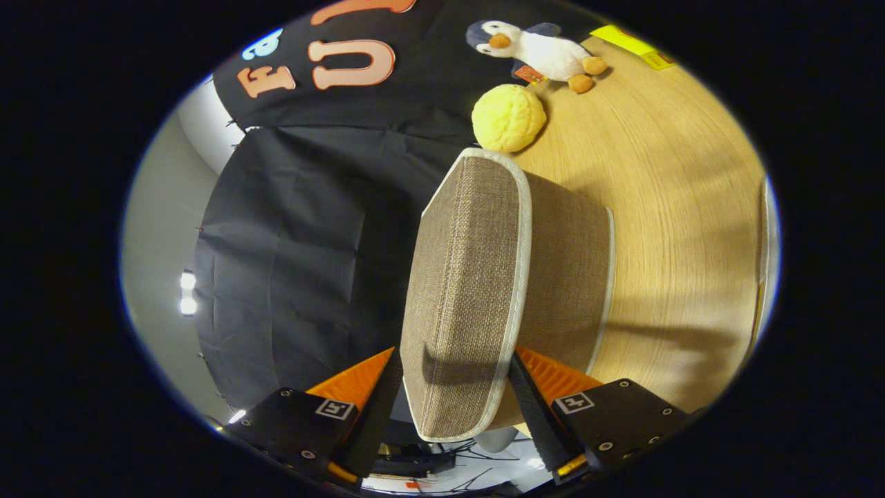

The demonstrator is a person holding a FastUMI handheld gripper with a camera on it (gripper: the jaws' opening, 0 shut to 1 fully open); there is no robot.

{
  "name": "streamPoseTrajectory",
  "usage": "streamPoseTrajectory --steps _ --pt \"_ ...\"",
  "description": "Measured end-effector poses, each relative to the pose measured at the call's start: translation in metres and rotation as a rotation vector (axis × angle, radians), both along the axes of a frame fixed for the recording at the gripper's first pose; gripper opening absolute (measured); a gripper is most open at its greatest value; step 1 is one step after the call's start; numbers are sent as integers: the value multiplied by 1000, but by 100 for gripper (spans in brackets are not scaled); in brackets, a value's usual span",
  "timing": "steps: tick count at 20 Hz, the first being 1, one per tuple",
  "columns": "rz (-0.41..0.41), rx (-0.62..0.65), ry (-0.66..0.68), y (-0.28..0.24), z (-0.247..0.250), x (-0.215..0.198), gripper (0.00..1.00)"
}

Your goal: Open the storage box then place both shoes into the box .Put the left shoe in first, then the right shoe, with the right side of both shoes facing outward in a uniform manner.

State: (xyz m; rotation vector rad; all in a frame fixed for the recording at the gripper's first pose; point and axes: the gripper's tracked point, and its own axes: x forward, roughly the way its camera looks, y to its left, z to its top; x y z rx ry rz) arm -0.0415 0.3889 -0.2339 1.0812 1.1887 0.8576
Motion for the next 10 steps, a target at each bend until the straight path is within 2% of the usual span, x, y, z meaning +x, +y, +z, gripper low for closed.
streamPoseTrajectory --steps 2,5,10 --pt "-35 39 0 -13 15 6 82" --pt "-93 95 -16 -22 36 21 65" --pt "-54 -56 7 -4 -2 16 42"
